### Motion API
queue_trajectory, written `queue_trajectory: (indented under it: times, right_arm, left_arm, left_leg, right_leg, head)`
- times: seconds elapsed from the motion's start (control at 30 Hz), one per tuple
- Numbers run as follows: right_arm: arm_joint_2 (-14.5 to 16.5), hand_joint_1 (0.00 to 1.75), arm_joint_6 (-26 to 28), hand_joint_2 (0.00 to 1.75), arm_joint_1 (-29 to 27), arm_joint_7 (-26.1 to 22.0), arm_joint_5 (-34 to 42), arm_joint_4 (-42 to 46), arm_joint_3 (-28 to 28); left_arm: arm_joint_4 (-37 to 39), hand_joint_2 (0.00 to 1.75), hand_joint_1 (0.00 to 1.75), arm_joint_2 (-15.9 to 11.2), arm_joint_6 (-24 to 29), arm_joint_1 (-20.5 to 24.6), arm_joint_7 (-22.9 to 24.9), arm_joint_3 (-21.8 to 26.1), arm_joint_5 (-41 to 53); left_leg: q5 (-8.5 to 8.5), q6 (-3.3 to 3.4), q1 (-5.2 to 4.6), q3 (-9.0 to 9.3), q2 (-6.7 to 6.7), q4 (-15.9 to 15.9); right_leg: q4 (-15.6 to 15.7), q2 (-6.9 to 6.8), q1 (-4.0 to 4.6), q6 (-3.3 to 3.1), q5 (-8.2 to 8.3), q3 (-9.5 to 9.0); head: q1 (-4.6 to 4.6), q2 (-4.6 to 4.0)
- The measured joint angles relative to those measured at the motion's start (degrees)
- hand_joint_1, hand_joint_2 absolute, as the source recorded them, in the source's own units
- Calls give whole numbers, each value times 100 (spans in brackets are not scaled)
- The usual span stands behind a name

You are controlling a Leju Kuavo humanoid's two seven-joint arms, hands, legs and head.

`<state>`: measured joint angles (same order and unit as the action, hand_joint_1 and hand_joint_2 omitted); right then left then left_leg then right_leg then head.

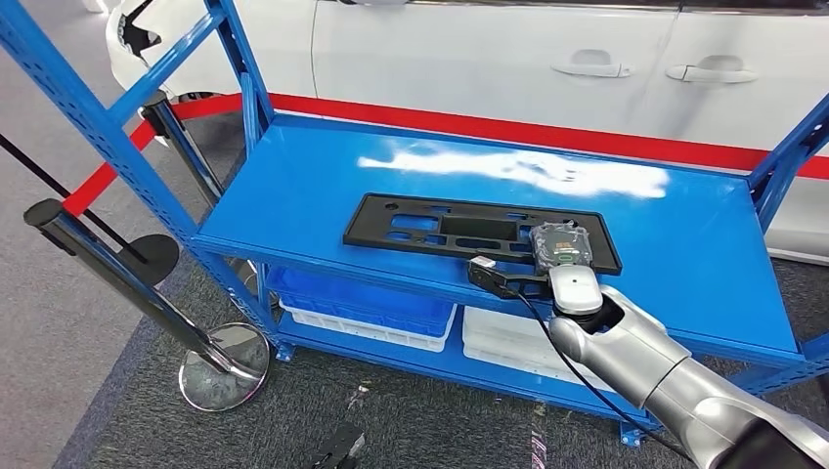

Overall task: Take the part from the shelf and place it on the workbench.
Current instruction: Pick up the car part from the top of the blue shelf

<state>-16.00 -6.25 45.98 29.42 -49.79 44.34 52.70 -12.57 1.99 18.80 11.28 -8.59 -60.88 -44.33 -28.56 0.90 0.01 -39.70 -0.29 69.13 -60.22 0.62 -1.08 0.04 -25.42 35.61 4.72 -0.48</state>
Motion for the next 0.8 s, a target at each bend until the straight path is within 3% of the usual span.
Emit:
queue_trajectory:
  times: [0.07,0.1,0.23,0.3,0.37,0.4,0.43,0.47,0.53,0.6,0.73,0.8]
  right_arm:
    - [-7,175,1,175,5,0,-1,23,-20]
    - [-11,175,1,175,5,0,-3,32,-25]
    - [-36,175,9,175,-15,0,-51,53,-38]
    - [-62,175,3,175,-27,0,-118,70,-49]
    - [-79,175,-27,175,-51,0,-228,90,-52]
    - [-88,175,-46,175,-71,0,-290,99,-52]
    - [-102,175,-60,175,-95,0,-353,111,-52]
    - [-118,175,-63,175,-114,0,-416,131,-52]
    - [-148,175,-31,175,-125,0,-540,205,-54]
    - [-174,175,60,175,-127,0,-640,295,-62]
    - [-249,175,474,175,-194,0,-700,516,-119]
    - [-287,175,773,175,-205,0,-685,665,-187]
  left_arm:
    - [0,0,0,-1,4,11,-5,13,13]
    - [0,0,0,-1,4,16,-10,17,27]
    - [0,175,0,-15,16,9,-97,21,74]
    - [0,175,0,-18,20,14,-204,22,114]
    - [0,175,0,-18,24,16,-342,23,160]
    - [0,175,0,-18,34,13,-419,23,175]
    - [0,175,0,-18,62,9,-499,23,189]
    - [0,175,0,-18,117,6,-580,23,207]
    - [0,87,0,-17,308,5,-740,24,264]
    - [0,0,0,-17,570,9,-899,28,337]
    - [0,175,0,-18,945,-1,-1064,32,501]
    - [0,175,0,-16,963,-4,-1088,33,538]
  left_leg:
    - [240,55,-36,361,-2,-720]
    - [271,70,-56,455,-4,-911]
    - [322,144,-59,514,-4,-1088]
    - [379,196,-33,544,6,-1176]
    - [389,222,-46,538,13,-1179]
    - [387,229,-49,534,13,-1173]
    - [382,232,-50,533,10,-1163]
    - [374,232,-47,532,4,-1147]
    - [335,208,-38,526,-6,-1088]
    - [291,156,-52,492,-11,-1005]
    - [274,81,-66,449,-12,-961]
    - [84,18,-51,326,-5,-678]
  right_leg:
    - [4,2,13,15,0,-1]
    - [14,2,14,32,7,5]
    - [30,-3,4,134,2,25]
    - [-313,-14,12,161,-228,181]
    - [-1027,-19,15,171,-573,499]
    - [-1325,-20,13,179,-667,632]
    - [-1449,-21,8,187,-659,686]
    - [-1342,-23,1,194,-545,632]
    - [-636,-33,-16,205,-198,283]
    - [-82,-32,-9,184,-39,8]
    - [8,-16,8,85,-24,-18]
    - [32,-18,-15,28,-6,-31]
  head:
    - [-3,0]
    - [-4,0]
    - [-8,0]
    - [-21,0]
    - [-27,0]
    - [-27,0]
    - [-28,0]
    - [-29,0]
    - [-29,0]
    - [-31,0]
    - [-34,0]
    - [-11,0]
